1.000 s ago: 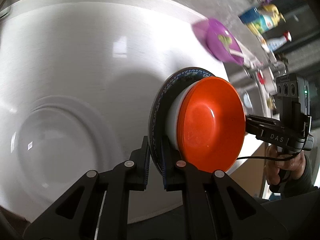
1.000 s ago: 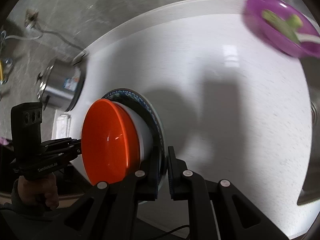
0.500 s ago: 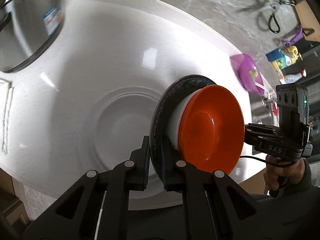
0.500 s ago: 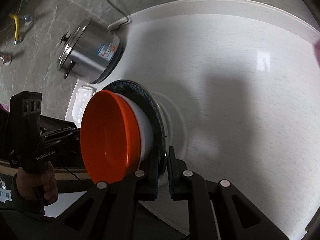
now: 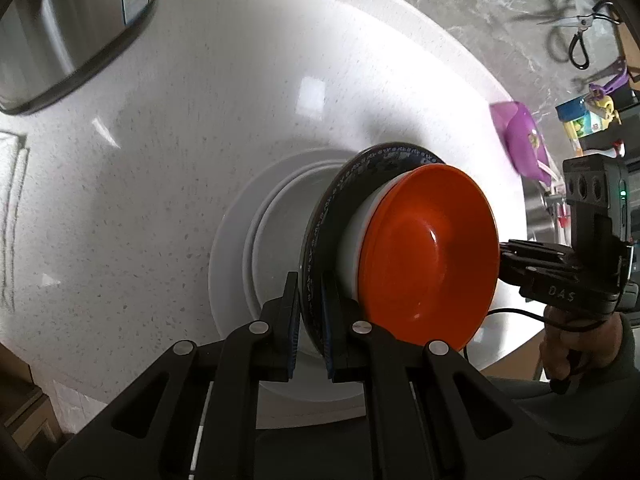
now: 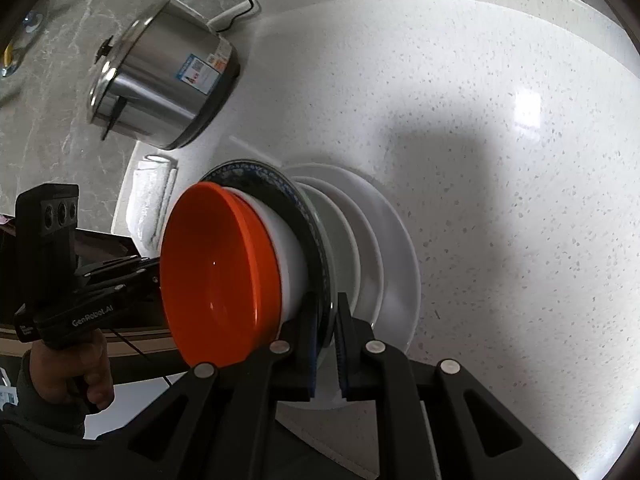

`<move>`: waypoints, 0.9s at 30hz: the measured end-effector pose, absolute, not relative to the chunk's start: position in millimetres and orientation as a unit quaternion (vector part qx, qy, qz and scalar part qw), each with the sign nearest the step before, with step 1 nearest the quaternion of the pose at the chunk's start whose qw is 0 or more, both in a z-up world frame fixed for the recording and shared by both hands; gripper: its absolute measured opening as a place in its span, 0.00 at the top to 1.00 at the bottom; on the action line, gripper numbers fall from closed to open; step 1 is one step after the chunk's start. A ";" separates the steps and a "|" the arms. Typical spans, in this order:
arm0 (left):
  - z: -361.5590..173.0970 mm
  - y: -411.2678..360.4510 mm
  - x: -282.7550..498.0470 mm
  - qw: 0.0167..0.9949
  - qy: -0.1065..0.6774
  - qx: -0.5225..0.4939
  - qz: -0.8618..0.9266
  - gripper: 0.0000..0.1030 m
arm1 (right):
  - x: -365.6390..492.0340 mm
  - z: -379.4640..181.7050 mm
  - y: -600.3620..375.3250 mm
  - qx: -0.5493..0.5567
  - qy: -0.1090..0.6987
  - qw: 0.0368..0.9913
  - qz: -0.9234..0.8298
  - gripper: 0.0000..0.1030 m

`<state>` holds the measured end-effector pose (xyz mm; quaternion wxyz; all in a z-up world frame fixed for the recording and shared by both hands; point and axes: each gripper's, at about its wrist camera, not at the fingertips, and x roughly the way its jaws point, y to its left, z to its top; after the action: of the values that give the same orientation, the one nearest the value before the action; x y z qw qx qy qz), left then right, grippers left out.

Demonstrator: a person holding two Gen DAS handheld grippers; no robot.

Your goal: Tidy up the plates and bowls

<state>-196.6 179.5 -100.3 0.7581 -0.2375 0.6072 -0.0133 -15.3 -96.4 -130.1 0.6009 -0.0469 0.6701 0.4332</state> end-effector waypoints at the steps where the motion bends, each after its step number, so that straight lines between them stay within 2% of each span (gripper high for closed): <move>1: -105.1 181.6 -197.8 0.756 0.610 -0.238 -0.014 0.94 | -15.4 -132.1 -96.1 -0.049 0.671 0.601 0.432 0.89; 14: -138.0 184.0 -201.7 0.745 0.621 -0.242 -0.011 0.94 | -18.2 -149.5 -83.0 -0.057 0.681 0.598 0.420 0.89; 27: -140.4 187.7 -208.9 0.762 0.599 -0.245 -0.011 0.92 | -16.9 -151.9 -83.4 -0.050 0.665 0.619 0.416 0.89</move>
<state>-208.9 187.7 -140.4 0.7622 -0.2448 0.5991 -0.0105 -16.9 -83.4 -151.9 0.6190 -0.0497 0.6647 0.4155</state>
